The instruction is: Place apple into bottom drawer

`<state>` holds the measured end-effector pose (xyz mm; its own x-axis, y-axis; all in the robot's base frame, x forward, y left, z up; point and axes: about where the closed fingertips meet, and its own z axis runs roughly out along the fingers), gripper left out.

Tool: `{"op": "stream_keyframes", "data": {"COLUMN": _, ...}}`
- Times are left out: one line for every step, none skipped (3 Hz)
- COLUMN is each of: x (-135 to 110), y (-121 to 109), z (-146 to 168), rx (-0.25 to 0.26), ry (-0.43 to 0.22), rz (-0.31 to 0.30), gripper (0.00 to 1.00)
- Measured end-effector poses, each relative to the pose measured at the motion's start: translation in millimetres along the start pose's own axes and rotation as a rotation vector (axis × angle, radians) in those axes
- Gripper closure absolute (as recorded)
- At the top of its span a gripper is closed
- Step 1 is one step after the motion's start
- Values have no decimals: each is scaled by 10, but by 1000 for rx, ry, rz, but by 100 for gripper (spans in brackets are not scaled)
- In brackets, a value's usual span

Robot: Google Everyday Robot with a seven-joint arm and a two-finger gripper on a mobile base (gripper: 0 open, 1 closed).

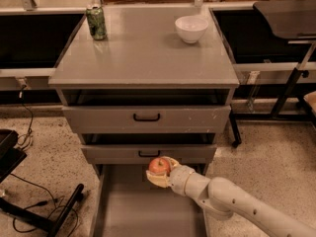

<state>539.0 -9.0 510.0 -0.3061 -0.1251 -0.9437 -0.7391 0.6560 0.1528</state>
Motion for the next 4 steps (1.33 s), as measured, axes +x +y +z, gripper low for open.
{"op": "stream_keyframes", "data": {"x": 75, "y": 13, "z": 36, "rx": -4, "ry": -4, "rz": 23, "gripper": 100}}
{"op": "stream_keyframes", "data": {"x": 217, "y": -78, "z": 160, "rx": -33, "ry": 27, "rz": 2, "gripper": 100}}
{"op": "stream_keyframes", "data": {"x": 661, "y": -336, "z": 267, "rx": -102, "ry": 106, "rz": -86, "gripper": 100}}
{"op": "stream_keyframes", "data": {"x": 1280, "y": -530, "z": 309, "rx": -219, "ry": 230, "rz": -173, "gripper": 100}}
